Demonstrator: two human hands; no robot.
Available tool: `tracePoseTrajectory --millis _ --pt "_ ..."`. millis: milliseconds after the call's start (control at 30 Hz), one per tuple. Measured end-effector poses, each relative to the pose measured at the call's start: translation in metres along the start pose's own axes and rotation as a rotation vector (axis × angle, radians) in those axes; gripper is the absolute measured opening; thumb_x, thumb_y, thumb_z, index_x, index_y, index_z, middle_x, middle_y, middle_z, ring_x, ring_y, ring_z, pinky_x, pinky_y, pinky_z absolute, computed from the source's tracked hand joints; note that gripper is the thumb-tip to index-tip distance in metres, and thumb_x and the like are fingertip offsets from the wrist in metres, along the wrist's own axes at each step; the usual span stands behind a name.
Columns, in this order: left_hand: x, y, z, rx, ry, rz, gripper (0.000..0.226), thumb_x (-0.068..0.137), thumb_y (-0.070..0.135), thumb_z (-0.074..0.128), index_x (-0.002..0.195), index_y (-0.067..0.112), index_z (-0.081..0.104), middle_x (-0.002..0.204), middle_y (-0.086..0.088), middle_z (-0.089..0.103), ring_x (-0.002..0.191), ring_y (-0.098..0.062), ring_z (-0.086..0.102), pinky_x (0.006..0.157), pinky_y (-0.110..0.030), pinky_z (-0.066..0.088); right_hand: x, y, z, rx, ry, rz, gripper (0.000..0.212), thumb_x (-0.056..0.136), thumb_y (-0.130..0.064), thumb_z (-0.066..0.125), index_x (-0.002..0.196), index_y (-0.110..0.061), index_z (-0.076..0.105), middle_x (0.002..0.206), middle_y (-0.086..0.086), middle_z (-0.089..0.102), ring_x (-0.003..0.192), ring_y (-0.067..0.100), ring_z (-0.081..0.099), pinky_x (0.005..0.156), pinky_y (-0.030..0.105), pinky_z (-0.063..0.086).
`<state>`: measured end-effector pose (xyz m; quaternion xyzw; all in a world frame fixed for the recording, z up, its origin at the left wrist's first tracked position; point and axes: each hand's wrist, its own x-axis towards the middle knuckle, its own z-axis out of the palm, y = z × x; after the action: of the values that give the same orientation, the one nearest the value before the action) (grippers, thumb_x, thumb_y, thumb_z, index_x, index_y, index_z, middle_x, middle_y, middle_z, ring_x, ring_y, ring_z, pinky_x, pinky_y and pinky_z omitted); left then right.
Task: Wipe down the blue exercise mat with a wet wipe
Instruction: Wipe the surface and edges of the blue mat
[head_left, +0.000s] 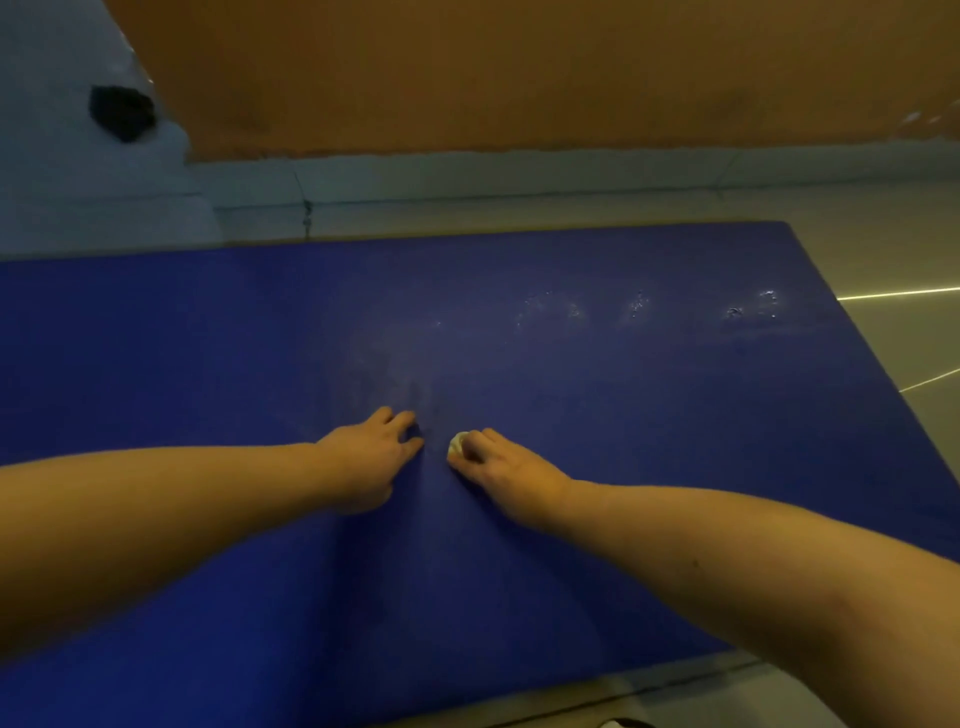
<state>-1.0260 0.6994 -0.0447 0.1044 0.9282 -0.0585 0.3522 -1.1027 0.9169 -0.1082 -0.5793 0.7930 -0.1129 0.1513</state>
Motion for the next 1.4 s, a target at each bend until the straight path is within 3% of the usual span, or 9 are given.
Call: tracePoseTrajectory --millis 267,367,500,700,833,933,1067,1267,1400 --pt "0.001 0.000 0.018 0.073 0.036 0.030 0.086 0.098 0.038 0.054 0.161 0.015 -0.001 0.165 -0.011 -0.012 0.148 -0.033 0.010 0.113 -0.038 0.037 0.021 -0.041 0.006 0.107 -0.065 0.037 0.035 0.100 0.003 0.044 0.134 0.006 0.054 0.128 0.027 0.048 0.114 0.040 0.043 0.093 0.047 0.035" --pt "0.001 -0.002 0.020 0.062 0.032 0.031 0.087 0.098 0.039 0.055 0.161 0.016 -0.002 0.165 -0.010 -0.013 0.148 -0.033 0.010 0.112 -0.038 0.038 0.021 -0.025 -0.006 0.122 -0.034 0.054 0.021 0.104 -0.028 0.049 0.117 -0.016 0.062 0.118 0.006 0.057 0.108 0.025 0.053 0.097 0.044 0.043" --pt "0.003 -0.006 0.019 0.036 0.005 0.039 0.089 0.099 0.039 0.056 0.161 0.019 -0.005 0.165 -0.006 -0.016 0.149 -0.033 0.006 0.110 -0.039 0.041 -0.005 0.041 -0.034 0.141 0.177 0.460 0.023 0.095 -0.047 0.052 0.088 -0.026 0.058 0.090 -0.013 0.059 0.085 0.012 0.058 0.084 0.041 0.050" --pt "0.002 -0.006 0.016 0.040 -0.008 0.052 0.089 0.099 0.035 0.056 0.161 0.017 -0.005 0.165 -0.007 -0.016 0.150 -0.032 0.004 0.108 -0.037 0.043 0.006 0.057 -0.032 0.344 0.380 1.021 0.011 0.098 -0.003 0.044 0.097 -0.011 0.051 0.101 0.011 0.049 0.087 0.022 0.045 0.076 0.033 0.042" --pt "0.001 -0.008 0.016 0.049 0.013 0.044 0.080 0.101 0.028 0.052 0.161 0.018 0.001 0.165 -0.006 -0.009 0.147 -0.030 0.011 0.099 -0.031 0.044 0.052 -0.015 -0.009 0.424 0.317 0.716 0.011 0.094 -0.021 0.052 0.096 -0.010 0.052 0.092 0.005 0.049 0.079 0.014 0.042 0.069 0.034 0.040" --pt "0.003 -0.018 0.017 -0.091 0.143 0.002 0.051 0.100 0.024 0.048 0.150 0.027 0.037 0.147 0.002 0.028 0.127 -0.019 0.036 0.079 -0.029 0.048 0.075 -0.047 0.007 0.450 0.149 0.423 0.015 0.094 -0.013 0.057 0.108 -0.007 0.058 0.101 0.011 0.054 0.084 0.016 0.042 0.076 0.038 0.040" --pt "0.001 -0.039 0.009 -0.230 0.245 -0.166 0.027 0.099 0.033 0.049 0.122 0.022 0.059 0.120 0.003 0.047 0.113 -0.020 0.050 0.081 -0.040 0.053 0.068 -0.016 -0.015 0.305 0.152 0.375 0.020 0.095 -0.036 0.053 0.092 -0.017 0.057 0.091 0.005 0.063 0.078 0.019 0.056 0.072 0.040 0.047" --pt "0.012 -0.060 0.006 -0.296 0.198 -0.358 0.079 0.086 0.059 0.067 0.145 0.016 0.038 0.149 -0.003 0.030 0.135 -0.028 0.031 0.096 -0.043 0.051 0.043 0.087 -0.043 0.400 0.429 1.006 0.006 0.092 -0.020 0.051 0.091 -0.015 0.051 0.095 0.003 0.055 0.083 0.021 0.050 0.070 0.038 0.042" --pt "0.017 -0.069 0.011 -0.433 0.168 -0.487 0.109 0.075 0.064 0.076 0.155 0.016 0.019 0.162 -0.004 0.009 0.149 -0.033 0.012 0.100 -0.051 0.049 0.083 0.061 -0.032 0.419 0.440 0.988 0.017 0.094 -0.003 0.048 0.107 -0.012 0.053 0.106 0.004 0.038 0.094 0.018 0.037 0.079 0.030 0.035"
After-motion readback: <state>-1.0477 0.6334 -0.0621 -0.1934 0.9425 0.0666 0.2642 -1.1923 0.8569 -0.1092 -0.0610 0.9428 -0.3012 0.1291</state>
